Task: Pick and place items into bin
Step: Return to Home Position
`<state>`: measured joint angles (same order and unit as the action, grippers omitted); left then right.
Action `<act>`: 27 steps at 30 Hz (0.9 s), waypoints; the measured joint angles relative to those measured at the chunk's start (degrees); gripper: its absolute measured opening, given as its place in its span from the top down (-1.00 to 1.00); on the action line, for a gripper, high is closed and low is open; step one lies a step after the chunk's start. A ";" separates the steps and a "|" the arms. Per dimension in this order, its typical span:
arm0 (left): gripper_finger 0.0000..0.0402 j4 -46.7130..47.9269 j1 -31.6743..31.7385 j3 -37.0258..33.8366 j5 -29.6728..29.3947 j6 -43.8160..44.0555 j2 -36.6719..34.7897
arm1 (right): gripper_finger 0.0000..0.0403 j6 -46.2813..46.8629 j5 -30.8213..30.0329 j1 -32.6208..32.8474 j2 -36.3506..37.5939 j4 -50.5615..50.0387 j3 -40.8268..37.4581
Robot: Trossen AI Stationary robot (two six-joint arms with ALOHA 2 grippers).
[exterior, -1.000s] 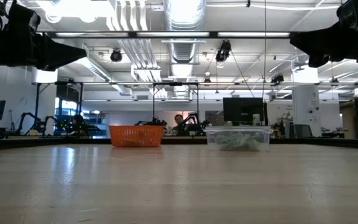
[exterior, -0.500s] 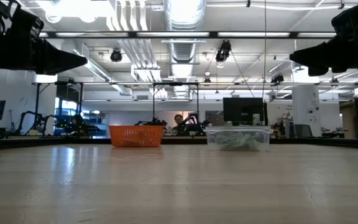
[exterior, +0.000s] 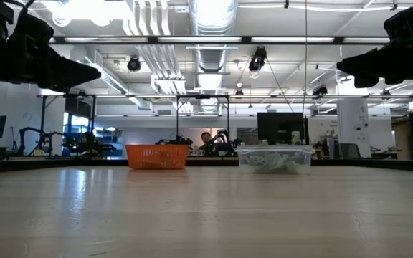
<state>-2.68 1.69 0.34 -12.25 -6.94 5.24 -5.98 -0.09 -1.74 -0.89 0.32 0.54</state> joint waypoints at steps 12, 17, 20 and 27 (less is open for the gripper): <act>0.46 -2.22 0.07 -0.01 -0.13 -1.04 2.78 | 0.64 0.00 0.13 -0.02 0.03 0.09 0.00; 0.46 -0.32 0.07 0.07 0.67 -1.97 -1.48 | 0.64 0.00 0.10 -0.02 0.06 0.35 0.00; 0.46 0.43 0.04 0.04 4.59 -1.71 -3.86 | 0.64 0.00 0.09 -0.02 0.04 0.35 0.00; 0.46 1.33 0.02 0.02 10.14 -1.32 -3.63 | 0.64 -0.02 -0.05 -0.02 0.07 0.26 0.00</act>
<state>-1.34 1.72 0.36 -2.11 -8.25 1.61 -6.00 -0.14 -1.76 -0.82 0.58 0.54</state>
